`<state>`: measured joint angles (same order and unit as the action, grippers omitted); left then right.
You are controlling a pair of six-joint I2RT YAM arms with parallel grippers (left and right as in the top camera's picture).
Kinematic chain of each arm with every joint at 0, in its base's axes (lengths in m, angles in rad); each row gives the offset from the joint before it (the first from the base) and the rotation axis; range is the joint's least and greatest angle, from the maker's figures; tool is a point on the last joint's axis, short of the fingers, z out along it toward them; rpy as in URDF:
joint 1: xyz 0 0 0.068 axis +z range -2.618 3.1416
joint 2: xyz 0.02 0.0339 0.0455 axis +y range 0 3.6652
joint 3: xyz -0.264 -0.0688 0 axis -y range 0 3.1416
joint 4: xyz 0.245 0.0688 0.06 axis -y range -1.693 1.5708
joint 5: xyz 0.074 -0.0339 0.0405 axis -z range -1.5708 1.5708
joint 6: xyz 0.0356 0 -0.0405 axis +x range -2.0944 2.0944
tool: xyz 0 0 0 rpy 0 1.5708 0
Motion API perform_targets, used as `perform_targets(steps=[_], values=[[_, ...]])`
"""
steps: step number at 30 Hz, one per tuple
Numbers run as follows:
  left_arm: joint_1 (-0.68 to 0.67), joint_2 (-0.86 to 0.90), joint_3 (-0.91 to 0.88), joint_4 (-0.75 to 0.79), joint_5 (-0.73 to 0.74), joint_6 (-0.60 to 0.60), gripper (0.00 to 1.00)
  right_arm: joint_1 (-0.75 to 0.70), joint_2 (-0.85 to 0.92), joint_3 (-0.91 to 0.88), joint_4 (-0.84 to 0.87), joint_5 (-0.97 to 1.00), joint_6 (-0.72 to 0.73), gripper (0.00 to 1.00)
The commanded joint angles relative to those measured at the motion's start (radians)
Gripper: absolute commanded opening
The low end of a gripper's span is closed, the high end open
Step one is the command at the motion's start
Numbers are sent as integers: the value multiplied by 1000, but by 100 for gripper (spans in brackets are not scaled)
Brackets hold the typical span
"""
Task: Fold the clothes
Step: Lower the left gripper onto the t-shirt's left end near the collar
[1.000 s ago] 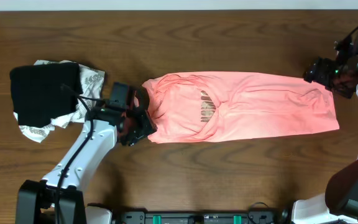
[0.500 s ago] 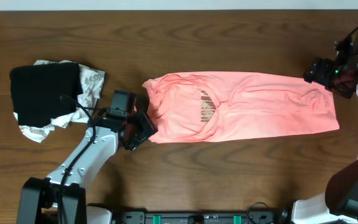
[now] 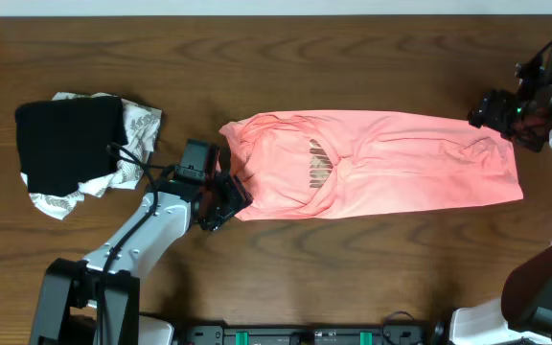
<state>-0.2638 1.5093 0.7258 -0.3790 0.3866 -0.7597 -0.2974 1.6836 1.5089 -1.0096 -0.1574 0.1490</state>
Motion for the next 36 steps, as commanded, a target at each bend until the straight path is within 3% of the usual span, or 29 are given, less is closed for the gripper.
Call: perform_targets(steps=[1,7,15,23,36], values=[[-2,8,-4,2,-8,3,59,-4,-9,4,-1,0,8,84],[-3,43,-8,-2,-13,11,46,-4,-9,4,-1,0,8,83],[-1,63,-23,-6,21,26,8,-5,-9,4,-1,0,8,83],[-1,12,19,4,179,48,6,-5,-9,4,-1,4,7,83],[78,-14,31,16,179,43,6,-5,-9,2,-9,31,6,84]])
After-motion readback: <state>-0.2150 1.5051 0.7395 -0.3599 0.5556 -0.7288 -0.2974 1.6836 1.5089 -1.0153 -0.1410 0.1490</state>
